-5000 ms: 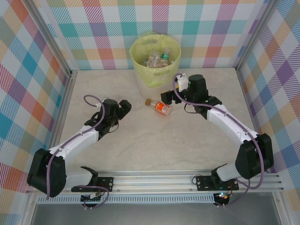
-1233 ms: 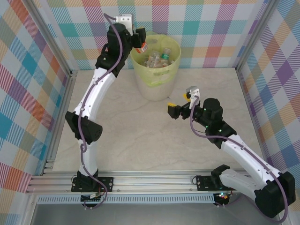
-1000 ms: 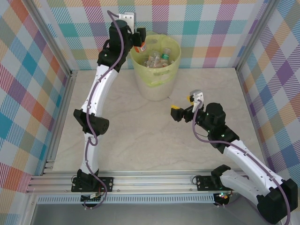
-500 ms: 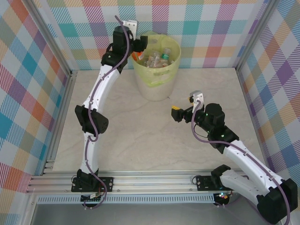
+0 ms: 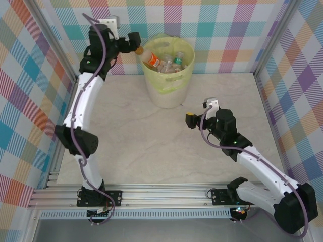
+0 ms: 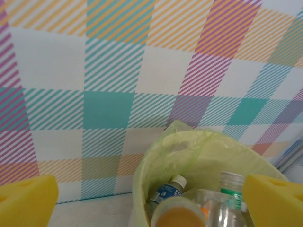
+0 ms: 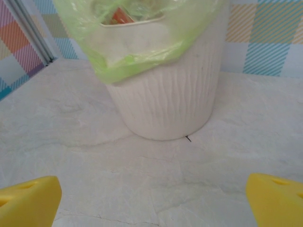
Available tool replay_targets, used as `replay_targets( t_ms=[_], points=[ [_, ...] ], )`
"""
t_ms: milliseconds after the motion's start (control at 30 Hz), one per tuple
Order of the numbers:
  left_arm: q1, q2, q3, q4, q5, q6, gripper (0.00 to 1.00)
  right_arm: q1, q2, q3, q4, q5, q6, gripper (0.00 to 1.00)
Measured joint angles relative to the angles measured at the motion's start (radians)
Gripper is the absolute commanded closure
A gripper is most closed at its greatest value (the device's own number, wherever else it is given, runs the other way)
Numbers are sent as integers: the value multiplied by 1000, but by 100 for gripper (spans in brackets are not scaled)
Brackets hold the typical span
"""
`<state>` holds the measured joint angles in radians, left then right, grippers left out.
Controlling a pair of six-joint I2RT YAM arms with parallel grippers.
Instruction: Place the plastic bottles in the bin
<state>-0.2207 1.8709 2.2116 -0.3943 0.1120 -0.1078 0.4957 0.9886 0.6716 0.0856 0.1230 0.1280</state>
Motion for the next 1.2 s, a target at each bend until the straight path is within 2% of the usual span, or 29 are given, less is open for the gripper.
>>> replay_targets(
  t_ms=[133, 267, 367, 433, 733, 967, 1100, 1200],
  points=[
    [-8, -228, -221, 70, 20, -49, 0, -22, 33, 12, -10, 27, 30, 0],
    [-8, -409, -422, 151, -11, -119, 0, -58, 56, 35, -26, 46, 61, 0],
    [-8, -479, -514, 192, -45, -204, 0, -89, 65, 45, -30, 52, 87, 0],
    [-8, -461, -512, 195, -42, -271, 0, -102, 66, 51, -38, 53, 99, 0],
    [-8, -8, -227, 99, 83, -510, 0, -109, 61, 79, -73, 53, 103, 0],
    [-20, 248, 74, -24, 141, -567, 0, -110, 46, 79, -90, 53, 103, 0],
    [-45, 363, 354, -121, 143, -554, 0, -110, 46, 78, -91, 53, 104, 0],
    [-66, 484, 676, -216, 133, -531, 0, -110, 47, 78, -91, 53, 104, 0]
  ],
)
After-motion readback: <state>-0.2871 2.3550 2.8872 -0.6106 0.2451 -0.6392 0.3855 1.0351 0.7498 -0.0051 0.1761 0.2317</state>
